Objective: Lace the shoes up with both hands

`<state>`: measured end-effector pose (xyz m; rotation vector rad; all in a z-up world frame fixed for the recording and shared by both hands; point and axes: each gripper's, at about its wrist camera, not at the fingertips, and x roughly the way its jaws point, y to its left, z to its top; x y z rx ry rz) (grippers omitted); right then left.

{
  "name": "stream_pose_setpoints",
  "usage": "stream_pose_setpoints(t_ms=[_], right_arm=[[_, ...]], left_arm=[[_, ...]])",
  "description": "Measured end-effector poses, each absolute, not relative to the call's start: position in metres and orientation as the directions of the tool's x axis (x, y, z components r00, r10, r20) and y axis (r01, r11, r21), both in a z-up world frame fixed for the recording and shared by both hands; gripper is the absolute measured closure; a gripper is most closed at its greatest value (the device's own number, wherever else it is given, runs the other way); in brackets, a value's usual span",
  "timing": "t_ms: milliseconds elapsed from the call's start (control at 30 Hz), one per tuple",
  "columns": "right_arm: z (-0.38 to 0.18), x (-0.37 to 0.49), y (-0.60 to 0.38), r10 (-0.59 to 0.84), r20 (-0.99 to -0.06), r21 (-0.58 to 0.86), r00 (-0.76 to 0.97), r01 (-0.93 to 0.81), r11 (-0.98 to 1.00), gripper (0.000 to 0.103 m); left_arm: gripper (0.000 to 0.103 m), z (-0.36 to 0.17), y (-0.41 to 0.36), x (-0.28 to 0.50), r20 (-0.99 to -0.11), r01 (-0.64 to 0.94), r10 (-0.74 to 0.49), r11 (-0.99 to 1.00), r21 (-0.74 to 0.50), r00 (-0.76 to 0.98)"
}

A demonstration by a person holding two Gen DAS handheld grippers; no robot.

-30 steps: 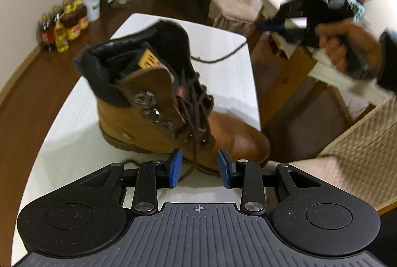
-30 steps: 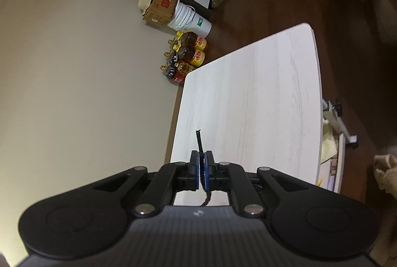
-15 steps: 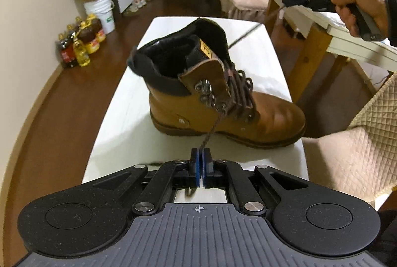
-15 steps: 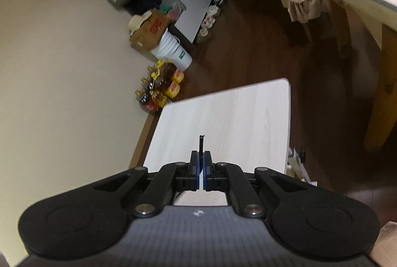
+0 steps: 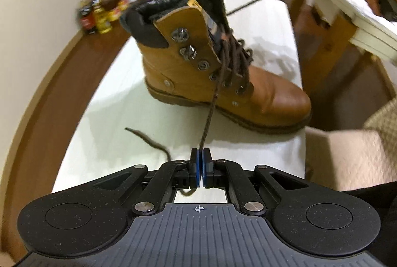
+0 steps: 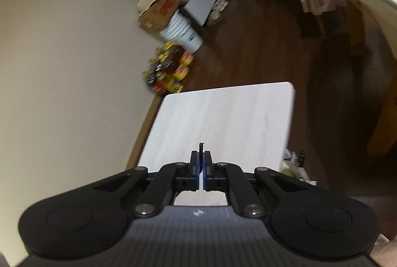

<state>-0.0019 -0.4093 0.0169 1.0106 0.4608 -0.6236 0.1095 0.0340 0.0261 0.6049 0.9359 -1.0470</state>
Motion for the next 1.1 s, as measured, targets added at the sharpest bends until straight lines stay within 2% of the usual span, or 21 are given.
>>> stream_pose_setpoints(t_ms=[67,200,300,433,667,933,1100], right_arm=[[0.024,0.000,-0.413,-0.227,-0.601,0.656,0.766,0.635,0.407,0.100],[0.046,0.007,-0.403,-0.170,-0.569,0.667,0.804,0.573,0.476,0.100],[0.076,0.026,-0.368,-0.111,-0.544,0.604,0.832,0.480,0.636,0.100],[0.100,0.060,-0.296,0.019,-0.554,0.470,0.832,0.294,0.832,0.100],[0.078,0.122,-0.157,0.259,-0.638,0.324,0.725,-0.053,0.945,0.099],[0.040,0.160,-0.102,0.320,-0.704,0.291,0.634,-0.153,0.944,0.098],[0.026,0.161,-0.090,0.300,-0.731,0.274,0.612,-0.139,0.952,0.098]], left_arm=[[0.097,0.029,0.040,0.112,-0.867,0.870,-0.450,0.492,-0.042,0.212],[0.075,0.038,0.057,0.113,-0.860,0.778,-0.448,0.620,-0.101,0.245],[0.072,0.041,0.065,0.111,-0.857,0.760,-0.443,0.643,-0.099,0.263],[0.066,0.044,0.076,0.109,-0.837,0.734,-0.475,0.665,-0.138,0.273],[0.061,0.048,0.095,0.103,-0.784,0.696,-0.543,0.687,-0.208,0.302],[0.048,0.045,0.107,0.087,-0.753,0.679,-0.590,0.683,-0.271,0.292],[0.047,0.041,0.108,0.080,-0.730,0.687,-0.618,0.667,-0.290,0.292]])
